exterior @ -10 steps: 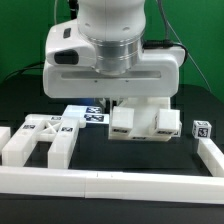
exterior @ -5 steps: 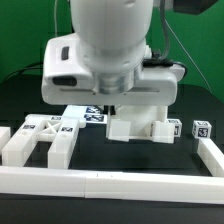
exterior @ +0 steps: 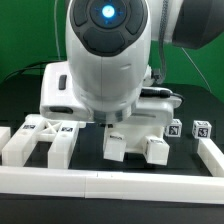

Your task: Assemble chair

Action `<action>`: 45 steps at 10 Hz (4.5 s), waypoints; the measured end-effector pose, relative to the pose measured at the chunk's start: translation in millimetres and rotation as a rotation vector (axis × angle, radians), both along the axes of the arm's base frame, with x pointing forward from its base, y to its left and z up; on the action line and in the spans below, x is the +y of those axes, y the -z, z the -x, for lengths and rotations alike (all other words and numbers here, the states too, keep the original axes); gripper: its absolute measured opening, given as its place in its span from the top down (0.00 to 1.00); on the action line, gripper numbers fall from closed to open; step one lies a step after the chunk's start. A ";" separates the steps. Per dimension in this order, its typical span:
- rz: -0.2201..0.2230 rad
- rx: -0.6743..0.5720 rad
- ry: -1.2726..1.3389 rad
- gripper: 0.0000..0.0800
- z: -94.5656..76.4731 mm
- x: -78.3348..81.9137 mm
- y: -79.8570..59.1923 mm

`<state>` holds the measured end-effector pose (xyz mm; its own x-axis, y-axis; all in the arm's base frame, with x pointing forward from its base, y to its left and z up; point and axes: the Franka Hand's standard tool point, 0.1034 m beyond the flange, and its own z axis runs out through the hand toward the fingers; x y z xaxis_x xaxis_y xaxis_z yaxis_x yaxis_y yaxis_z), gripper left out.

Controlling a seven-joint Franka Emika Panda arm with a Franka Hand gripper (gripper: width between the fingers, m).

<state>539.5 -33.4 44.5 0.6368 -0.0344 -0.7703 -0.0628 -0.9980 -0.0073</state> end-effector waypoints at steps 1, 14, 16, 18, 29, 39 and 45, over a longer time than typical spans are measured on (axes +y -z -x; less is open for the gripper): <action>-0.001 0.006 -0.001 0.95 2.0 1.9 4.7; 0.005 -0.020 0.001 0.34 -2.4 -2.0 12.2; 0.005 -0.020 0.001 0.22 -2.3 -2.3 12.3; 0.005 -0.020 0.002 0.19 -2.2 -2.4 12.5; 0.002 -0.088 0.006 0.19 -34.4 -12.5 -10.0; -0.045 -0.535 -0.029 0.19 -35.1 -79.5 -85.7; 0.044 -0.875 -0.021 0.19 -36.5 -98.6 -65.2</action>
Offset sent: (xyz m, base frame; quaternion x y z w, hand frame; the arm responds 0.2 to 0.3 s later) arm 0.0059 0.0003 -0.0070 0.0031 -0.0042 0.0001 1.0000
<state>576.0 -132.0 109.7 0.9994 -0.0338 -0.0032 -0.0338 -0.9994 -0.0057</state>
